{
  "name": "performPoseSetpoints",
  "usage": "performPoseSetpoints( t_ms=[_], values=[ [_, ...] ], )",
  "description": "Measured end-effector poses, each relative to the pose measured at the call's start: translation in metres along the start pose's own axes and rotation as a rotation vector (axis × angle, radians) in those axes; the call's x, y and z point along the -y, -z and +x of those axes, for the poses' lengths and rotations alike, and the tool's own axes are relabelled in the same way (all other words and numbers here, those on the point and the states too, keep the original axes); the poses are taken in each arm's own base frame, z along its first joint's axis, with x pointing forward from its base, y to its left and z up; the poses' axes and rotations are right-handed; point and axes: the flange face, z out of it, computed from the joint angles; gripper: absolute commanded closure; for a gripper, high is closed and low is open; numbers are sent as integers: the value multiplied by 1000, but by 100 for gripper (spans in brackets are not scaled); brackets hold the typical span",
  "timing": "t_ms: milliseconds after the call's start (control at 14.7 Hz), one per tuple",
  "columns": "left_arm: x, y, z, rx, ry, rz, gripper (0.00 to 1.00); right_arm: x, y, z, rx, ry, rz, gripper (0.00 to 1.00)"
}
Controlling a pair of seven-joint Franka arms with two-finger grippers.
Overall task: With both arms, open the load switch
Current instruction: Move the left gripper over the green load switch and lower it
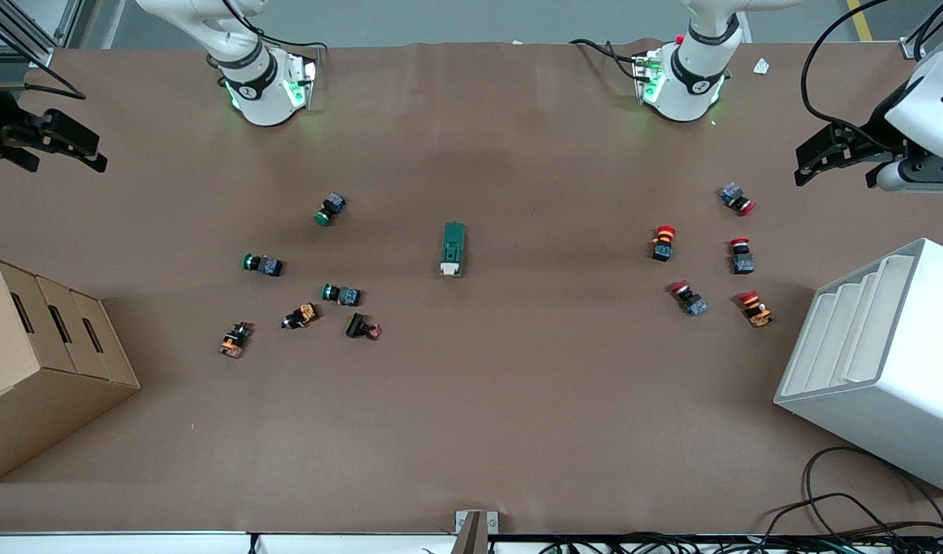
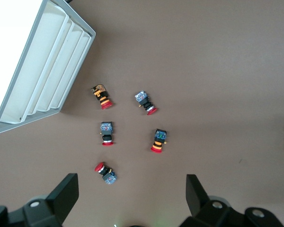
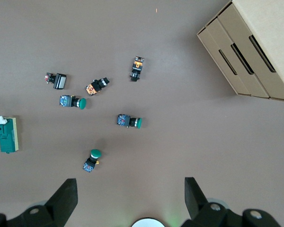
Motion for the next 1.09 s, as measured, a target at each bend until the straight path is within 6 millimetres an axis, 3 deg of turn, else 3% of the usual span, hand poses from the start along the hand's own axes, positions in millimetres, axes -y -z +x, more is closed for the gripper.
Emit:
performPoseSetpoints(
  t_ms=[204,340,543,815,1086],
  values=[
    [-9,0,0,0,-17,0,0,0,0,0,0,0,0,0],
    [-45,4,2,-11,-85,-1,0,0,0,0,0,0,0,0],
    [-140,-15,8,-1,-182,-10,0,1,0,0,0,1,0,0],
    [-264,-81,13,3,-46,-57,0,1,0,0,-1,2,0,0],
    [-411,-158,-30,-53,160,-58,0,1,5,0,-14,3,0,0]
  ],
)
